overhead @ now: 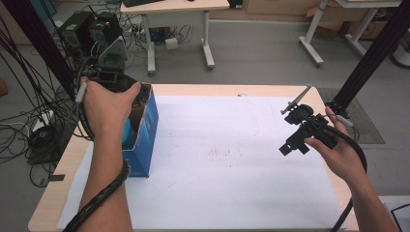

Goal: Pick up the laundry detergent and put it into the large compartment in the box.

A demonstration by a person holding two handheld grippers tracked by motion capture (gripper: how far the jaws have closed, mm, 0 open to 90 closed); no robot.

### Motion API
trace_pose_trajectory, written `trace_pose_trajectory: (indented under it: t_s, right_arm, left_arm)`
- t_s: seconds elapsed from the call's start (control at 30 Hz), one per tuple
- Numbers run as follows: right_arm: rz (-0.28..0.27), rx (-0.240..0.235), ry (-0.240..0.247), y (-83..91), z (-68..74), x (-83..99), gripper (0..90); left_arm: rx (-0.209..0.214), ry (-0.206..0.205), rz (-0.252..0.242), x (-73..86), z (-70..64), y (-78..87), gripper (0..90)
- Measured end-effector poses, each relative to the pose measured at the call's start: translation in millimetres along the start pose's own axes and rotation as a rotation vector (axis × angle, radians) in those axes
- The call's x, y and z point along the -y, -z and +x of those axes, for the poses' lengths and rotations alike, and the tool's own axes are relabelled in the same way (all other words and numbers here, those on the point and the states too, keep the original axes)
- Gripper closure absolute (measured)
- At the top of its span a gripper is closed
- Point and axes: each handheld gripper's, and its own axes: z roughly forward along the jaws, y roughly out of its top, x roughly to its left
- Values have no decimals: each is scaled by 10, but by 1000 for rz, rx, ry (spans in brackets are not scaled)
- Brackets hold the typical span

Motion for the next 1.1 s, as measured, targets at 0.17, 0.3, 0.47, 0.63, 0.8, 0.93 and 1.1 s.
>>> trace_pose_trajectory:
  t_s: [0.17,0.3,0.47,0.63,0.8,0.93,1.1]
  right_arm:
    - [-4,0,-2,23,-27,38,42]
    - [-9,0,-8,26,-65,67,42]
    - [-8,-4,-20,20,-101,80,42]
    - [-8,-8,-20,3,-125,88,42]
    - [-7,-12,-21,-13,-140,95,42]
    - [-8,-13,-26,-8,-146,101,42]
    - [-13,-13,-24,-5,-142,107,42]
  left_arm:
    - [5,-27,-1,-49,-108,45,81]
    - [17,-36,-7,-77,-176,51,74]
    - [15,-56,-4,-120,-319,27,74]
    - [26,-80,7,-150,-434,-32,74]
    - [36,-104,21,-172,-498,-78,74]
    - [34,-104,23,-168,-509,-84,74]
    - [31,-114,-1,-134,-537,-45,74]
